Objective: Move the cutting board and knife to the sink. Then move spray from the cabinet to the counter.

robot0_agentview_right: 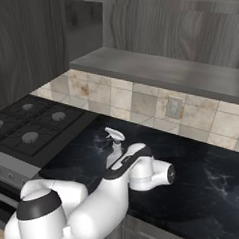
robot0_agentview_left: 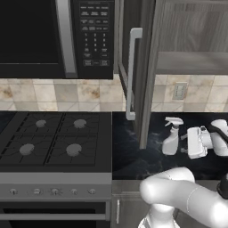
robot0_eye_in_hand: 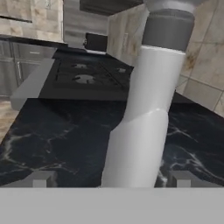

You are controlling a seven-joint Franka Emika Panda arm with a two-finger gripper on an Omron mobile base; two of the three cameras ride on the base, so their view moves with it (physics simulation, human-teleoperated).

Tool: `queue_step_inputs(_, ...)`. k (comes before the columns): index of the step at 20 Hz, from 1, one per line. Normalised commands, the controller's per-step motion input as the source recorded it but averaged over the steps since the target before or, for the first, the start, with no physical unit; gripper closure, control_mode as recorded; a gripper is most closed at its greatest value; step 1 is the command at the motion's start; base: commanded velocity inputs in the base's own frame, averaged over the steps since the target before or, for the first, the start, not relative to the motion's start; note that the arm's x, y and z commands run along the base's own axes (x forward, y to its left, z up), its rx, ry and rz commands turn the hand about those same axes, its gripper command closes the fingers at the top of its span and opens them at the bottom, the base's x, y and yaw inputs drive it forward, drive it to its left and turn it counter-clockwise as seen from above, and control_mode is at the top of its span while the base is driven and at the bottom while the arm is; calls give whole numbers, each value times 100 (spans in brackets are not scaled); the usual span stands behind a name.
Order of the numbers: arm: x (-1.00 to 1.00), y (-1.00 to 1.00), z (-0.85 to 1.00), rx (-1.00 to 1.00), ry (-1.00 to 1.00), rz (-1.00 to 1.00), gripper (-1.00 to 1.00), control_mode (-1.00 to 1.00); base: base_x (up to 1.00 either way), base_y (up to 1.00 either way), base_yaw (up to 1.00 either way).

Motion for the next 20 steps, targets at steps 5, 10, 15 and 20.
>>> queue_step_inputs(5, -28, -22, 18, -3, 2, -4, -100, -100, 0, 0, 0)
queue_step_inputs(10, -32, -2, 28, -10, 8, -21, -100, -100, 0, 0, 0)
queue_step_inputs(15, -31, 0, 26, -2, 18, -34, -100, -100, 0, 0, 0)
queue_step_inputs(20, -36, 1, 25, -1, 23, -28, -100, -100, 0, 0, 0)
